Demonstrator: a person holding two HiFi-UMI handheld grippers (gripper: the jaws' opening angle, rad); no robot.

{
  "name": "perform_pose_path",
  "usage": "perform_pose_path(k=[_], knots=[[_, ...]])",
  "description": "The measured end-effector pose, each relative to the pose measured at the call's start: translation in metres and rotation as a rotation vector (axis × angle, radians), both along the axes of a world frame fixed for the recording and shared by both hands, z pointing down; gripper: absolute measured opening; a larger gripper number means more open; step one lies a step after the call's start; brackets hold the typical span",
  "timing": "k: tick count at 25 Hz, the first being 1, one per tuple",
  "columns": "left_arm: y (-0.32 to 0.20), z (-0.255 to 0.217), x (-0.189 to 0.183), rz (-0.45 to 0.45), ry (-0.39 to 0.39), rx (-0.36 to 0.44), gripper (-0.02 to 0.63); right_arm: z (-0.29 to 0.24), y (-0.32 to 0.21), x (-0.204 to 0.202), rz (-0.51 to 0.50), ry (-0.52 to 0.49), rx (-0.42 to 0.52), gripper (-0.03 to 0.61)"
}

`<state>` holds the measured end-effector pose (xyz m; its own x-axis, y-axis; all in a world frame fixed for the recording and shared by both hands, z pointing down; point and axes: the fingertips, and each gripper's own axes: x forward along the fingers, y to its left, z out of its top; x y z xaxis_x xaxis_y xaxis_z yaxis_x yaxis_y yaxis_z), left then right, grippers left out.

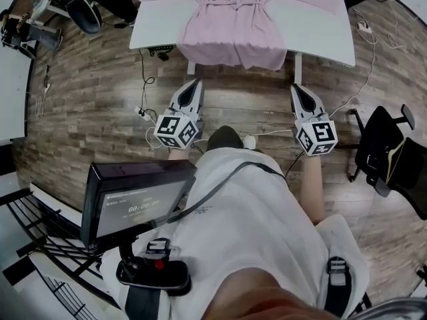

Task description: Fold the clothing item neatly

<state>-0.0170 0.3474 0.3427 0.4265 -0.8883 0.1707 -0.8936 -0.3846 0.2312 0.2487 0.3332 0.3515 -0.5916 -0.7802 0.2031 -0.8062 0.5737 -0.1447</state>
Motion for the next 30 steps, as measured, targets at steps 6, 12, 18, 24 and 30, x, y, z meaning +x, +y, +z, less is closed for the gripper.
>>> perform_pose_path(k=[6, 12, 18, 24, 30], knots=[[0.004, 0.003, -0.005, -0.013, 0.007, -0.008, 0.002, 0.002, 0.001, -0.007, -0.018, 0.001, -0.007, 0.002], [-0.008, 0.006, -0.013, -0.014, 0.020, -0.002, 0.002, 0.006, -0.008, -0.015, -0.017, 0.012, -0.013, 0.002], [-0.038, 0.005, -0.024, 0.002, 0.021, -0.001, 0.002, 0.001, -0.036, -0.027, -0.010, 0.019, -0.009, 0.002], [-0.068, 0.006, -0.030, 0.013, 0.019, -0.002, 0.002, 0.001, -0.064, -0.037, -0.005, 0.019, -0.011, 0.002], [-0.112, 0.013, -0.049, 0.028, 0.026, -0.014, 0.002, 0.006, -0.104, -0.057, 0.005, 0.029, -0.022, 0.002]])
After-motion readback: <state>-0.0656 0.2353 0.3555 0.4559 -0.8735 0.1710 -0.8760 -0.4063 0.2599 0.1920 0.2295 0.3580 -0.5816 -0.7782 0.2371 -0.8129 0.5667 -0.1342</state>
